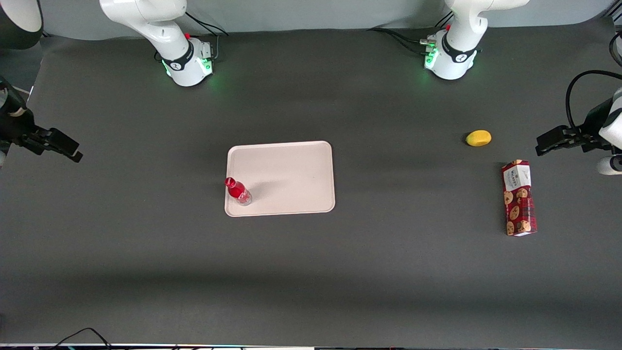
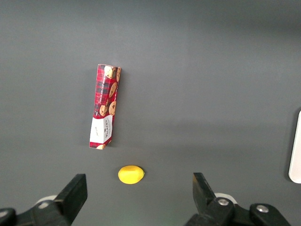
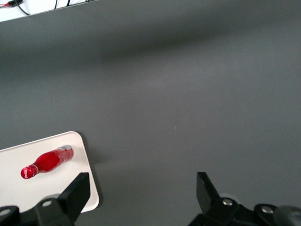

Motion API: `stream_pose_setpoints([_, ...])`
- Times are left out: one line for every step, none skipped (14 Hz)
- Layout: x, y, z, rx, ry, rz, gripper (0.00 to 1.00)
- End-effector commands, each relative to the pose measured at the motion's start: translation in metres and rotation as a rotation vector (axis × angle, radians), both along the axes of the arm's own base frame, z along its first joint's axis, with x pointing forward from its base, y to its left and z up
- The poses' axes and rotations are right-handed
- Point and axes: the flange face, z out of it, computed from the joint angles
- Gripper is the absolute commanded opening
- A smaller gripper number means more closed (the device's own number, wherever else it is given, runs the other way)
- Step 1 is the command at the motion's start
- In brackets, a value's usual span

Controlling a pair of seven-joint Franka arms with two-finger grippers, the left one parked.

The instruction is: Place coke bottle on tray

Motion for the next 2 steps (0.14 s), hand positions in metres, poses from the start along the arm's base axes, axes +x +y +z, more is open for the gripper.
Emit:
stream_pose_setpoints([0.0061,0.001,0.0045,0.009,-0.004,0.005,1.0])
stream_pose_setpoints([0.0061,0.001,0.0045,0.009,-0.004,0.005,1.0])
